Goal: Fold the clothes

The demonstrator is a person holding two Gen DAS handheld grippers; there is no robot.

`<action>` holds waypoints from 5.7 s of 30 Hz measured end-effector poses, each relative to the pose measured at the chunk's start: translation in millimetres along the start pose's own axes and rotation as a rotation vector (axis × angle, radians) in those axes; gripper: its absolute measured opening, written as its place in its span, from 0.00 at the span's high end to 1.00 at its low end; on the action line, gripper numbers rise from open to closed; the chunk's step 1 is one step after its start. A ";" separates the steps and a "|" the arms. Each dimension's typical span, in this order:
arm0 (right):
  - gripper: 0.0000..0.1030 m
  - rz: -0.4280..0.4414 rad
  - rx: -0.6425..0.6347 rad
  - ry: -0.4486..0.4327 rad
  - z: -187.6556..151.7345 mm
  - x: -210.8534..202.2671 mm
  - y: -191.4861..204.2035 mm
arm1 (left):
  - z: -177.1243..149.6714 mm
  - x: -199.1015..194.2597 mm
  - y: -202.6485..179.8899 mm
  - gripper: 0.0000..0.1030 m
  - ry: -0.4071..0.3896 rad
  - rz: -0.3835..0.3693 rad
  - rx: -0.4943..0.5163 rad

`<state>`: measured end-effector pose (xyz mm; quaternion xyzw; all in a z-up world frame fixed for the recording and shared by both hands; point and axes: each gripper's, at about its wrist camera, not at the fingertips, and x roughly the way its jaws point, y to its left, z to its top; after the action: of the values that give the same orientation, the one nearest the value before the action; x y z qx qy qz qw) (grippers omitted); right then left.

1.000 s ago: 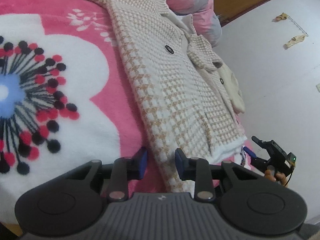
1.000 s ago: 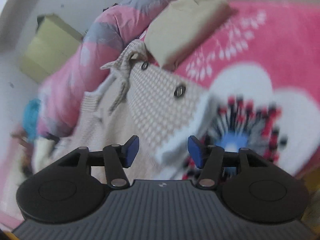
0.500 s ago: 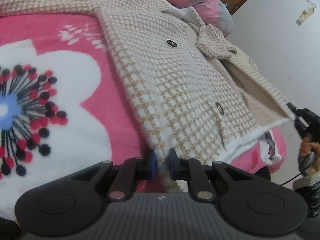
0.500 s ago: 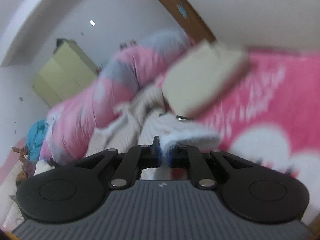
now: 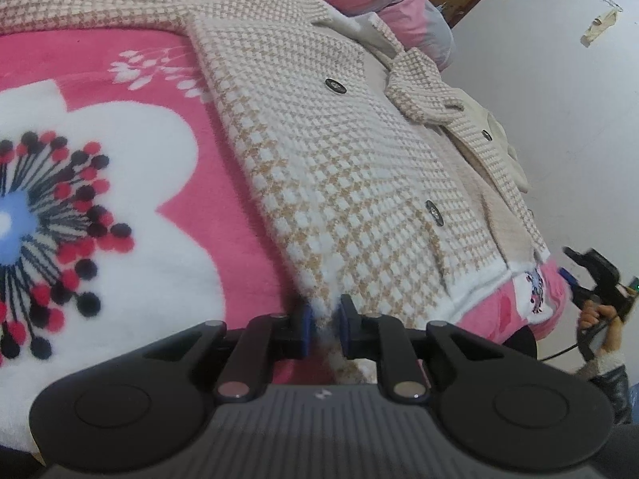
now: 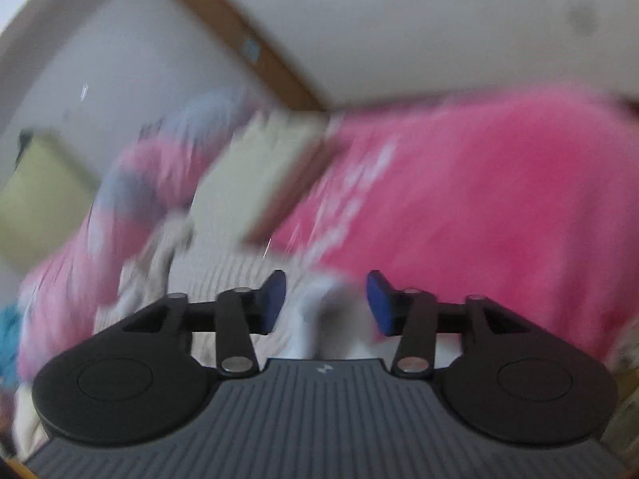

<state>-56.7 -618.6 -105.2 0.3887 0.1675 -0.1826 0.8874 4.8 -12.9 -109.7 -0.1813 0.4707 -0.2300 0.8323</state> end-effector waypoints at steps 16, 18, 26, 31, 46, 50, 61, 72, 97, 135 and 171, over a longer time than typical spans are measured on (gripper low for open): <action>0.77 0.695 -0.963 0.268 -170.7 2.1 285.6 | -13.7 -30.2 4.1 0.59 -0.110 -0.094 0.095; 0.78 0.671 -1.048 0.331 -191.2 16.6 298.1 | -10.3 -35.4 14.2 0.59 -0.137 -0.103 0.080; 0.79 0.362 -1.185 0.615 -203.3 70.2 318.5 | 35.9 -37.4 33.1 0.59 -0.256 -0.168 0.151; 0.79 0.503 -1.276 0.462 -207.6 61.9 392.5 | 72.5 -6.6 23.6 0.59 -0.267 -0.211 0.273; 0.79 0.532 -1.250 0.578 -255.8 177.3 454.3 | 67.1 43.9 89.3 0.61 -0.220 -0.423 0.068; 0.80 0.670 -1.218 0.528 -248.0 171.5 490.2 | 67.4 40.1 90.2 0.58 -0.227 -0.434 0.084; 0.76 0.468 -1.152 0.525 -251.9 242.1 510.1 | 62.1 41.4 87.4 0.56 -0.235 -0.442 0.101; 0.81 0.279 -1.074 0.512 -251.7 334.4 537.4 | 62.7 44.6 89.5 0.55 -0.240 -0.456 0.101; 0.62 0.526 -1.413 0.510 -268.3 342.2 621.3 | 58.1 42.9 90.5 0.54 -0.240 -0.481 0.090; 0.89 0.810 -1.710 0.743 -307.4 347.6 631.6 | 64.5 44.7 93.7 0.53 -0.244 -0.501 0.095; 0.98 0.294 -1.640 0.446 -241.0 221.8 450.4 | 68.3 36.5 97.0 0.53 -0.246 -0.481 0.118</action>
<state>305.1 -196.4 -74.2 -0.3303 0.3649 0.1935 0.8487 101.1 53.0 -152.0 -0.2658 0.2952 -0.4241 0.8138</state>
